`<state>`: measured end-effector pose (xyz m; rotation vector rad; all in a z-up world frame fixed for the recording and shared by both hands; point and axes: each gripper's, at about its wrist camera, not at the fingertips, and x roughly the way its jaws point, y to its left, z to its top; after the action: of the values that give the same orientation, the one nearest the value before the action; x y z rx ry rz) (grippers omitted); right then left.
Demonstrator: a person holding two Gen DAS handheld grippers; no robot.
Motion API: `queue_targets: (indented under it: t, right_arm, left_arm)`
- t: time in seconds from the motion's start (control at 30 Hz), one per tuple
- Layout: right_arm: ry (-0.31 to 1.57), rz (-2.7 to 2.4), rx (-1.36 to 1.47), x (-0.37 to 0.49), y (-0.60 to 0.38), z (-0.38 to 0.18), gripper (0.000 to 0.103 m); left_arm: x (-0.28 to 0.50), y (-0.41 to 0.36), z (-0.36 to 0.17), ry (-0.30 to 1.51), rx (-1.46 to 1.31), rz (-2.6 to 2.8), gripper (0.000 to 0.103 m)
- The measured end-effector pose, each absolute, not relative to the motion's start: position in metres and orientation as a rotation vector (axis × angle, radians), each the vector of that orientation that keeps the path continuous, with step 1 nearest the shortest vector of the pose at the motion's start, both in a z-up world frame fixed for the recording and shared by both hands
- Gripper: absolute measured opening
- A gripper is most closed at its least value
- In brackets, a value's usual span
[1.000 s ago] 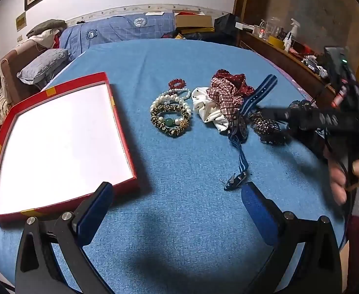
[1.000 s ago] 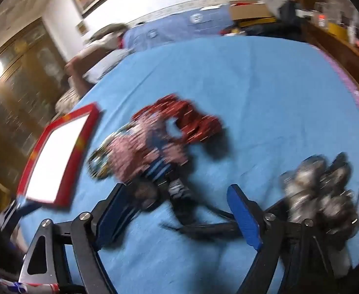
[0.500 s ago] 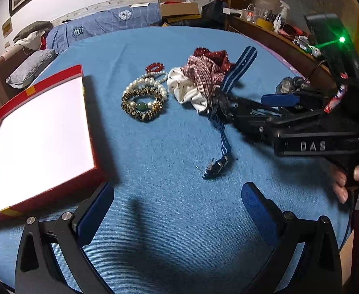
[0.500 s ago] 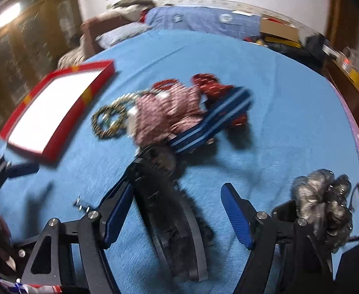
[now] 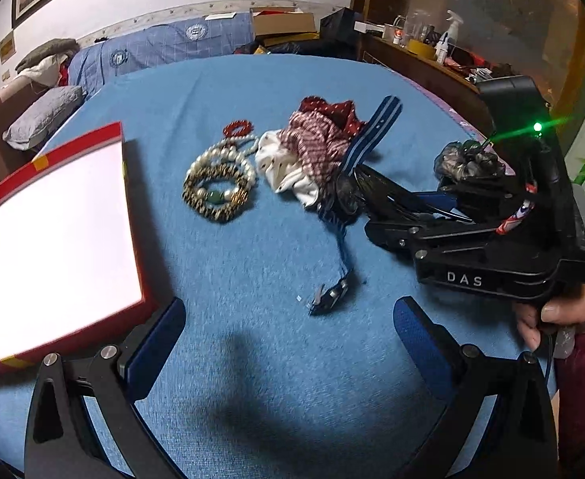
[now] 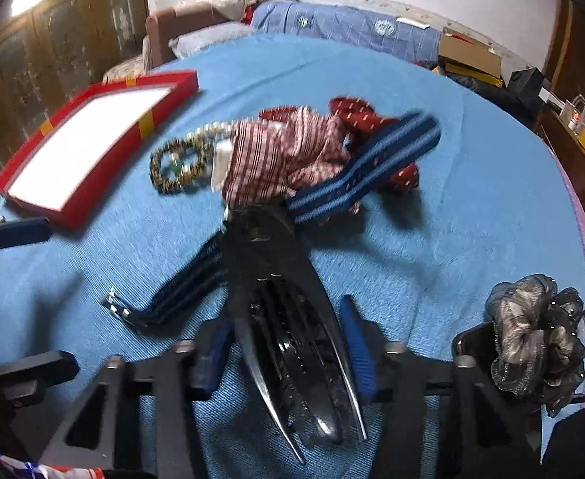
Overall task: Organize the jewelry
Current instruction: 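Close the right tool on the black claw hair clip, then grasp the blue striped watch strap with the left tool while the right tool holds the clip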
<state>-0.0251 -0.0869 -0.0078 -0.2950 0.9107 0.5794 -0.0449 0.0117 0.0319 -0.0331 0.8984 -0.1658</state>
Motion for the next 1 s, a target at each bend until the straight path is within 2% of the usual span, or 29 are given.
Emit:
queue_targets:
  t: [0.3,0.5,0.63,0.67,0.7,0.77,0.97,1.0]
  right_arm:
    - [0.793,0.569,0.001,-0.024,-0.132,0.015,0.047]
    - [0.651,0.457,0.048,-0.038,-0.153,0.035,0.047]
    - [0.634,0.463,0.064,-0.04,-0.158,0.041,0.047]
    - [0.635,0.468,0.065,-0.04,-0.157,0.042,0.047]
    - [0.633,0.472,0.066,-0.041,-0.157,0.042,0.047]
    - [0.623,0.481,0.064,-0.042,-0.156,0.045,0.047]
    - [0.625,0.493,0.08,-0.041,-0.157,0.045,0.047]
    - [0.625,0.494,0.076,-0.041,-0.156,0.045,0.047]
  left_arm:
    - [-0.02,-0.01,0.048,0.851,0.01,-0.209,0.103]
    - [0.006,-0.031,0.037,0.86,0.065,-0.196,0.102]
    - [0.018,-0.04,0.029,0.865,0.077,-0.186,0.098]
    - [0.023,-0.043,0.026,0.869,0.079,-0.182,0.094]
    - [0.028,-0.045,0.023,0.877,0.083,-0.179,0.082]
    - [0.039,-0.048,0.015,0.915,0.081,-0.169,0.066]
    - [0.064,-0.058,0.0,0.951,0.084,-0.146,0.064]
    - [0.065,-0.06,0.0,0.94,0.083,-0.147,0.06]
